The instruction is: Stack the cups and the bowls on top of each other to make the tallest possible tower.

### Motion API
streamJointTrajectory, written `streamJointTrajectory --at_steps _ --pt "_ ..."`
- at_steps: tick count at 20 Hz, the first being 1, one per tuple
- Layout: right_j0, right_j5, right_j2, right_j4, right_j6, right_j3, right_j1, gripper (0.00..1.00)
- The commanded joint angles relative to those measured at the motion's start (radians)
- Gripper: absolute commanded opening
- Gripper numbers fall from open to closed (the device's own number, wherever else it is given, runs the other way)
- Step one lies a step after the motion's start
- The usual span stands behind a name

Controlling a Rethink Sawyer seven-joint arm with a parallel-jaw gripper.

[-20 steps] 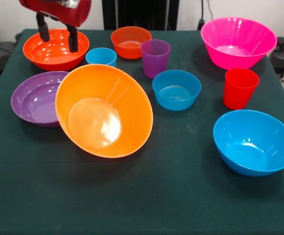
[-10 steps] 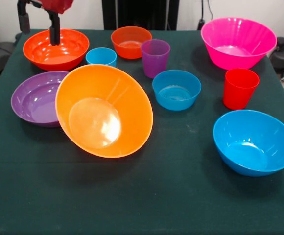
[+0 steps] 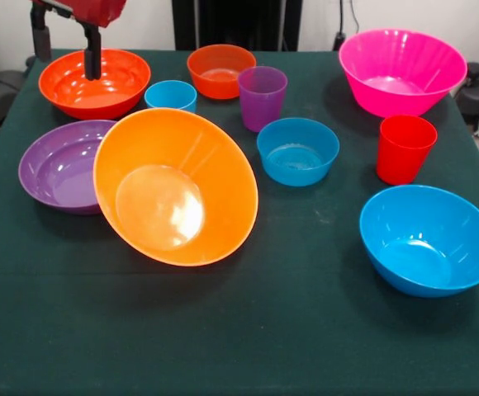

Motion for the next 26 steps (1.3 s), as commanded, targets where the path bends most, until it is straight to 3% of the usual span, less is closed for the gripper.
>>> streamJointTrajectory --at_steps 1,26 --pt "0.014 -0.134 0.063 -0.084 -0.133 0.138 0.056 1.0" --pt "0.034 -0.375 0.019 -0.12 -0.029 0.214 0.121 1.0"
